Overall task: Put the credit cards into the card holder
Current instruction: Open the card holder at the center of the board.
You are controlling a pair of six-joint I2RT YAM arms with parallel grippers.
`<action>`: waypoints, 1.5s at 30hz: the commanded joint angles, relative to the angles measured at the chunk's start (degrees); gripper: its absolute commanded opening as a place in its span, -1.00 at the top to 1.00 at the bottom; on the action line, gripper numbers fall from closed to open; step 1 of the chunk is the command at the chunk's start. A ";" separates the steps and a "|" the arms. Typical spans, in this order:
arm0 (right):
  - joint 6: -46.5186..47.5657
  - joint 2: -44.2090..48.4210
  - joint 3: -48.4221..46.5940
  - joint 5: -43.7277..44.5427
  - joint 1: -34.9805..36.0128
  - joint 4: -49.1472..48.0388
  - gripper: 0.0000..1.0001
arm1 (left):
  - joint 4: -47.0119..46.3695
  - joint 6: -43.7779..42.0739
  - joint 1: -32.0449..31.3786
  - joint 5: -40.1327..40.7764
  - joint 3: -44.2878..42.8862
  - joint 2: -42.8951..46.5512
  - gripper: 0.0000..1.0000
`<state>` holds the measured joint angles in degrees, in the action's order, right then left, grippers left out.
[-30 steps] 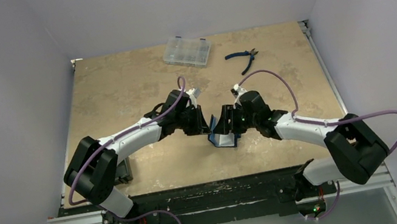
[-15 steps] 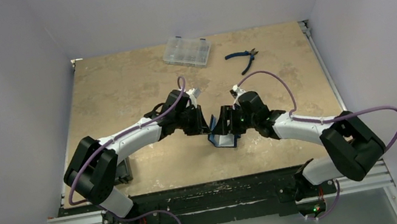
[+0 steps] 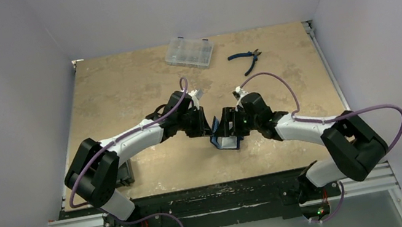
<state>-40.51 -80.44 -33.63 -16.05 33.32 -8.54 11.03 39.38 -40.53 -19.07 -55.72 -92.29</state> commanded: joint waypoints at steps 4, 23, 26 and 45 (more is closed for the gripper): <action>0.51 0.88 -0.35 1.38 0.21 1.04 -0.29 | -1.47 -0.93 -0.14 -0.23 -0.74 2.34 1.00; 4.02 8.24 -1.21 21.36 0.34 20.47 -0.25 | -0.57 -1.83 0.00 1.29 -0.10 3.16 1.00; 4.19 10.55 -2.19 19.99 0.33 21.21 -0.26 | -0.57 -1.82 0.02 1.20 -0.17 3.17 1.00; 0.90 4.06 -3.01 0.85 0.64 2.24 -0.40 | -1.26 -1.37 -0.02 0.60 0.89 3.52 1.00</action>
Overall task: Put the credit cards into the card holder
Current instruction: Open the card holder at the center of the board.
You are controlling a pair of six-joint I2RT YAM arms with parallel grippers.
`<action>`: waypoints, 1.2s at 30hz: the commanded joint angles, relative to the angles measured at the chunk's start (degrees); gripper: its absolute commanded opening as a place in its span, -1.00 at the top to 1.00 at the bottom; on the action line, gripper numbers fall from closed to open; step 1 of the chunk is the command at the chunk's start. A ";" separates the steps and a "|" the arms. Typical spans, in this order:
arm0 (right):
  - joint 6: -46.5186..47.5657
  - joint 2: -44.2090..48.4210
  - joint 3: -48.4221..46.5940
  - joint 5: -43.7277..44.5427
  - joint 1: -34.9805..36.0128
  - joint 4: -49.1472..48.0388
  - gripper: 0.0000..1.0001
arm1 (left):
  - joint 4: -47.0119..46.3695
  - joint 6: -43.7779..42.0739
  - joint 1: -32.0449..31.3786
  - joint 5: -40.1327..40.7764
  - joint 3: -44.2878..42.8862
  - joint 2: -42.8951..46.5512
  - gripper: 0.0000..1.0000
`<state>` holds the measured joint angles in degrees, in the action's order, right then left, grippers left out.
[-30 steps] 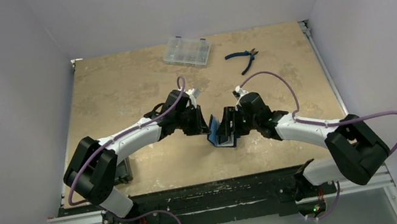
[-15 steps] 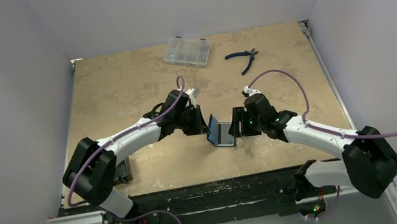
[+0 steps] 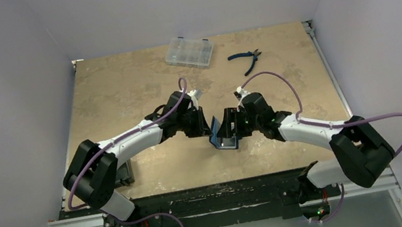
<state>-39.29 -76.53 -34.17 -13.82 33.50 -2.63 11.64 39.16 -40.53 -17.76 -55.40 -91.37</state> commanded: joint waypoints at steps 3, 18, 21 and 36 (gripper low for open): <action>0.21 -1.12 -2.87 -1.02 0.68 -3.38 -0.45 | -1.93 -1.25 0.00 -0.81 0.50 2.60 1.00; 1.52 -1.46 -2.83 4.22 1.55 0.80 -0.33 | -1.71 -1.62 0.00 -0.30 0.55 2.30 1.00; 1.50 0.22 -1.36 5.28 1.49 2.16 -0.32 | -1.57 -1.90 -0.04 0.00 0.73 2.10 1.00; 1.85 8.48 -2.92 21.95 2.21 19.48 -0.26 | -1.79 -2.13 0.72 0.11 2.43 2.44 1.00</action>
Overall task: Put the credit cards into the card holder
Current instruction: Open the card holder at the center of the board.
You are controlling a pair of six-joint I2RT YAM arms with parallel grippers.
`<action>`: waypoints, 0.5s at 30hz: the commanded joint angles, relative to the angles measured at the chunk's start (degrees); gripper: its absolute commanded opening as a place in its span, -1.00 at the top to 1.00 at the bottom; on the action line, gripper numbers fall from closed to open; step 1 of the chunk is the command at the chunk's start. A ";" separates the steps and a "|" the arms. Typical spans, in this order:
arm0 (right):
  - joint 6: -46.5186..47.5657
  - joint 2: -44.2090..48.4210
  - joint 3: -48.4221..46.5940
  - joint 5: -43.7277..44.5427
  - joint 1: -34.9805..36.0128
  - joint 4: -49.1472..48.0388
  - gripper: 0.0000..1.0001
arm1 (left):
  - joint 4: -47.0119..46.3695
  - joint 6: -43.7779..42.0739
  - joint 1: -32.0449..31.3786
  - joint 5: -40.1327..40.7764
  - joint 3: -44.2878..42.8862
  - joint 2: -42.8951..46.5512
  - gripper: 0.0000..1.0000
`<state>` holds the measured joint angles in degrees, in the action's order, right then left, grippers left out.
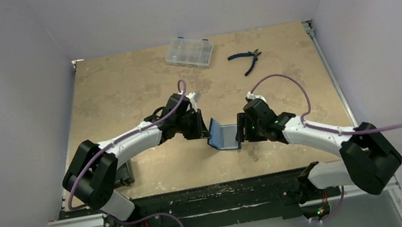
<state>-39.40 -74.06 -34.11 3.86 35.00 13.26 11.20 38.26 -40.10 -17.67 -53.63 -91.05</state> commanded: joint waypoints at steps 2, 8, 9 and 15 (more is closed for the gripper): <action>3.19 7.89 -3.15 -1.32 0.65 -0.41 -0.33 | -1.24 -1.25 0.38 -0.11 0.65 1.85 1.00; 4.00 2.13 -5.05 -12.46 0.59 -8.74 -0.11 | 2.79 -2.97 2.04 1.10 -0.37 3.50 0.68; 3.72 1.15 -4.68 -12.73 0.57 -10.07 -0.05 | 4.50 -3.79 2.33 2.09 -1.01 4.11 0.57; 4.40 -1.30 -4.22 -13.35 0.16 -11.12 0.14 | 11.69 -7.47 2.61 7.17 -5.89 8.74 0.12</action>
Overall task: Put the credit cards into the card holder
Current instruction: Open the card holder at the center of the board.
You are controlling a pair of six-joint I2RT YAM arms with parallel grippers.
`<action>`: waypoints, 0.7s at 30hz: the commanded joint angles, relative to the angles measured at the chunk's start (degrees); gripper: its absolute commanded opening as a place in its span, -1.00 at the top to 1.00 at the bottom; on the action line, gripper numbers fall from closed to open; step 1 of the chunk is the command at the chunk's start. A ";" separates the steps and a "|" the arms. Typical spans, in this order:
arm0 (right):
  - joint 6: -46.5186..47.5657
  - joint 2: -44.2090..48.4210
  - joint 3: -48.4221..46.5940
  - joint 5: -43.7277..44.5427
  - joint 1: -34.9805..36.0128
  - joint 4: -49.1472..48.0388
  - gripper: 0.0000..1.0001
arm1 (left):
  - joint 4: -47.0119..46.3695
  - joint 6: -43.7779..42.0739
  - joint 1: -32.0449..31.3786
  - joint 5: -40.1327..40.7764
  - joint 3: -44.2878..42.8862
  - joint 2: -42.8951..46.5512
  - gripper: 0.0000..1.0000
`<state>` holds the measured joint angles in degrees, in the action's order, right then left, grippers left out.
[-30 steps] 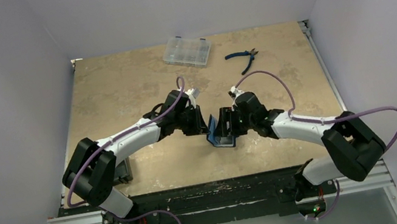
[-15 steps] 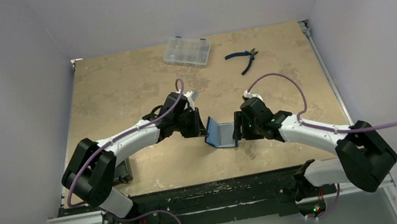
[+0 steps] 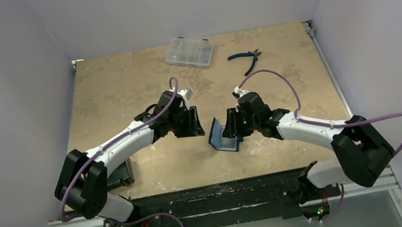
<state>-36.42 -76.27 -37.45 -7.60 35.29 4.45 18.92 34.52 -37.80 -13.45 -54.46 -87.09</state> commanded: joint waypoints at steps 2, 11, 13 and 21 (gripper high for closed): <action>1.87 1.82 -0.95 -0.57 -0.09 -1.11 0.04 | 1.82 -2.71 0.31 -0.86 -5.92 4.96 0.08; 0.45 -6.92 -2.02 -8.49 -0.06 -10.89 0.26 | -16.58 9.02 -5.74 -13.66 -6.94 -2.97 0.58; -0.43 -8.51 -3.20 -9.72 0.11 -12.34 0.28 | -17.74 9.50 -5.72 -11.53 -5.35 -0.85 0.60; -2.92 -15.73 -4.15 -11.25 0.12 -18.91 0.23 | -14.84 8.54 -4.65 -3.57 0.05 5.58 0.69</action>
<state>-36.88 -88.95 -40.25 -16.10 35.24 -6.26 6.22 42.13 -43.48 -20.51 -56.75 -84.55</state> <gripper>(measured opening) 0.374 0.179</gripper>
